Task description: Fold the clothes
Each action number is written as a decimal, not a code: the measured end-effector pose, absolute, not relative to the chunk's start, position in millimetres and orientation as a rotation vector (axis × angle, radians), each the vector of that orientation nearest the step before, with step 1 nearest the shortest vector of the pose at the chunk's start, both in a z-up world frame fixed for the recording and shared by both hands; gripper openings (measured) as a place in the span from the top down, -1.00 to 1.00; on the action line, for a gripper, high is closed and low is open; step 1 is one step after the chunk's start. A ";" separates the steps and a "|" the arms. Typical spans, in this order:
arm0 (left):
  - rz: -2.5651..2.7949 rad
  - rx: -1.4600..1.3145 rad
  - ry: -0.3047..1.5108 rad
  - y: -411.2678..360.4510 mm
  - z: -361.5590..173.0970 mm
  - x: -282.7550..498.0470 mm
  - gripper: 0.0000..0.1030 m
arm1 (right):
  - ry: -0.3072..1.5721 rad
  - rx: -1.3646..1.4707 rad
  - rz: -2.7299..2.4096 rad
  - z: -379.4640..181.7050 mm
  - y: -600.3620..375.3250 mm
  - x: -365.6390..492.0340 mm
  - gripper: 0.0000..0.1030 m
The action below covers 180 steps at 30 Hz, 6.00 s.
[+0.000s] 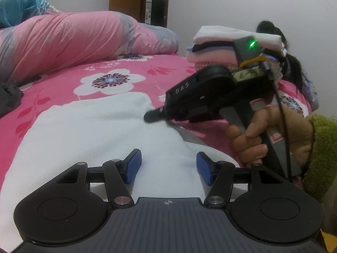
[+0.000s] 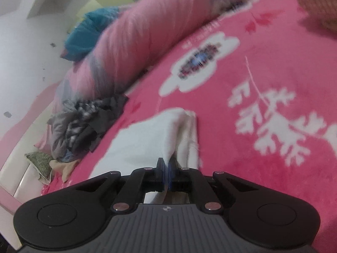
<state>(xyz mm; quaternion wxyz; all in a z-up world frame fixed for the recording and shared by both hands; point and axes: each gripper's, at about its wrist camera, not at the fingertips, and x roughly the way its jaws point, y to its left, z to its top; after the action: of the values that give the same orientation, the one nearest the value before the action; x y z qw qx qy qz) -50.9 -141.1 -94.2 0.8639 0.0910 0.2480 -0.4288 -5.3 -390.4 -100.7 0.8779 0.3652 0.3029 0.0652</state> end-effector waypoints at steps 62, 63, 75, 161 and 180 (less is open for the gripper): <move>-0.863 0.038 0.577 -74.3 -97.4 -62.2 -0.07 | 0.669 0.448 0.063 -50.1 -329.8 -141.8 0.90; -0.864 0.039 0.578 -74.0 -97.2 -62.3 -0.07 | 0.674 0.406 0.072 -51.3 -323.8 -139.1 0.91; -0.874 0.018 0.577 -70.6 -99.6 -60.5 -0.08 | 0.687 -0.215 0.289 -53.2 -276.4 -130.5 0.93; -0.683 0.127 0.508 -28.9 -110.3 -82.3 -0.19 | 0.601 0.179 0.226 -71.2 -281.8 -112.8 0.68; -0.650 -0.016 0.528 1.5 -60.5 -49.4 -0.29 | 0.598 0.661 0.140 -39.5 -345.4 -84.1 -0.23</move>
<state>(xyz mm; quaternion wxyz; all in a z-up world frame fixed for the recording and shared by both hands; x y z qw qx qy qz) -49.4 1.5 -60.5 0.9136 -0.0077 0.2562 -0.3157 -84.1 -345.4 -39.5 0.8999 0.3196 0.2890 0.0676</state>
